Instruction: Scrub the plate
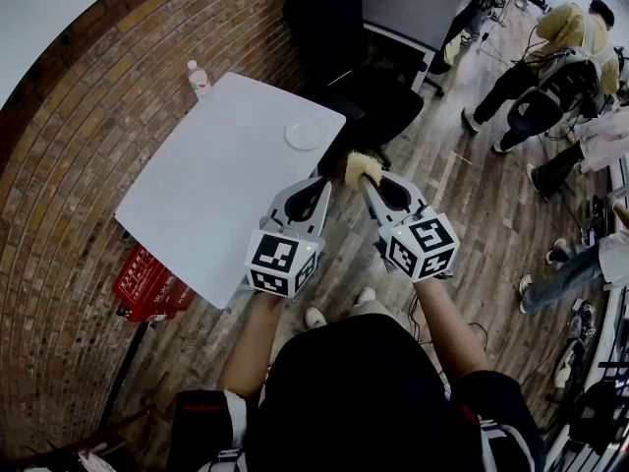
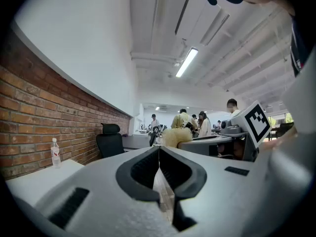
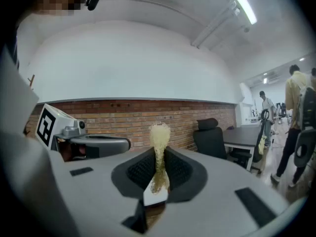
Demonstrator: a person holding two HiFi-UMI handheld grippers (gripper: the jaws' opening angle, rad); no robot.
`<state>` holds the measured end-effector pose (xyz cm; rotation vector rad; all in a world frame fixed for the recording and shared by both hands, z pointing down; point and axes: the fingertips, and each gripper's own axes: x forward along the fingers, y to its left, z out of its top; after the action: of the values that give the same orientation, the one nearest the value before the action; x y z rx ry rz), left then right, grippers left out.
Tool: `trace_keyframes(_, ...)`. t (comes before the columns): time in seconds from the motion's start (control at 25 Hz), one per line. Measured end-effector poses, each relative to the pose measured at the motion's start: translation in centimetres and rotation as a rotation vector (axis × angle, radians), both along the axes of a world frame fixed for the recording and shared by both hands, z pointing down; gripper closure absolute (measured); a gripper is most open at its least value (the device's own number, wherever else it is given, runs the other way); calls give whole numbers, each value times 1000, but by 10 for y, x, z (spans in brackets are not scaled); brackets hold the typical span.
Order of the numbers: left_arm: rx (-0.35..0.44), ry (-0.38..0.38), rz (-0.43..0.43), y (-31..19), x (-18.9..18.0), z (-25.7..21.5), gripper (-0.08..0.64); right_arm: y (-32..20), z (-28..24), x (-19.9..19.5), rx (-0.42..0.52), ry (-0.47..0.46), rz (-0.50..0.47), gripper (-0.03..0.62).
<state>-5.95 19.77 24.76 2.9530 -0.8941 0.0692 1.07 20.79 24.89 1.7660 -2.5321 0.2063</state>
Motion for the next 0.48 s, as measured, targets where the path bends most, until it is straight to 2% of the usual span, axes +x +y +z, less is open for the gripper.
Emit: trace_keyframes(0.48, -3, -15, 13, 4, 23, 5, 540, 3, 3, 22, 6, -51, 11, 552)
